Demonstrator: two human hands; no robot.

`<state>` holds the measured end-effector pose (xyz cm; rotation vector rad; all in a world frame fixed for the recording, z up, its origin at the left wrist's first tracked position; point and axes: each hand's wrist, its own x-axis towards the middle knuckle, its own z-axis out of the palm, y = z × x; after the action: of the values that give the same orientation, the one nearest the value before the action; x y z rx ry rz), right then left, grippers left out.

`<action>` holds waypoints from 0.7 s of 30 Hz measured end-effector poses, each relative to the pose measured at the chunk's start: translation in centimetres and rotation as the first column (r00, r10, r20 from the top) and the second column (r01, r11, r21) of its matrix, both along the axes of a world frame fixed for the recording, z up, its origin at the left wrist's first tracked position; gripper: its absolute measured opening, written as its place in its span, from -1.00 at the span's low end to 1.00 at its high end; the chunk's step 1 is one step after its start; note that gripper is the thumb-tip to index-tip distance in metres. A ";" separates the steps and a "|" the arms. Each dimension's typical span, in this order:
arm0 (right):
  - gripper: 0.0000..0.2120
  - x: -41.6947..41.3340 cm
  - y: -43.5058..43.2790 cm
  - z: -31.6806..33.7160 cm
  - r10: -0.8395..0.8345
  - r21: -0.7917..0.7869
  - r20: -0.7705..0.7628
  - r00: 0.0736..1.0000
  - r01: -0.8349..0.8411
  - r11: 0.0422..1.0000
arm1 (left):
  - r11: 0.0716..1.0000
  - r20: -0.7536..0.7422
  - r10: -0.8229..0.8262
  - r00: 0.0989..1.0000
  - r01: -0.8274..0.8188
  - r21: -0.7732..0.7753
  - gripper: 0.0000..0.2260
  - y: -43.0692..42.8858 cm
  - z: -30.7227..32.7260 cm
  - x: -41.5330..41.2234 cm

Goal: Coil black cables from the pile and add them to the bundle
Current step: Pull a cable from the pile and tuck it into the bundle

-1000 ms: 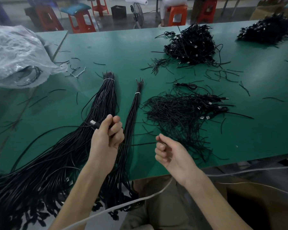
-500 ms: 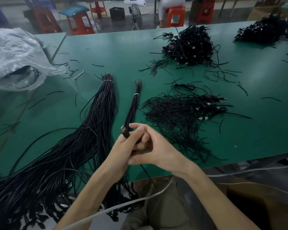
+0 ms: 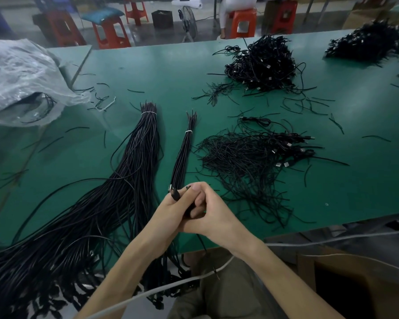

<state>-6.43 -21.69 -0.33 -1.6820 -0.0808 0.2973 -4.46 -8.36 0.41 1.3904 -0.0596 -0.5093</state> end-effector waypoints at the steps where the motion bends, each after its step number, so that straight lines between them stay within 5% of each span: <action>1: -0.56 0.0 0.0 -0.1 -0.019 0.002 -0.004 1.000 0.019 1.000 | 1.000 0.008 -0.020 1.000 0.020 -0.017 -0.66 0.0 -0.1 0.0; 10: -0.66 -0.2 -0.5 0.1 -0.096 0.074 0.016 0.995 0.094 0.993 | 0.968 0.075 -0.243 0.967 0.247 -0.054 -0.77 1.4 -0.3 0.5; 16: -0.70 -0.5 -0.6 -0.1 -0.084 0.233 -0.074 0.994 0.099 0.967 | 0.865 0.106 -0.477 0.872 0.487 -0.118 -0.69 3.9 0.3 1.5; 21: -0.65 -0.4 -0.5 -0.5 -0.074 0.240 -0.053 0.996 0.085 0.967 | 0.895 0.098 -0.445 0.890 0.446 0.019 -0.71 4.3 0.8 1.3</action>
<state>-6.80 -22.15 -0.80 -1.4318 -0.0158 0.2527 -3.19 -4.02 1.23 1.3994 -0.4720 -0.8198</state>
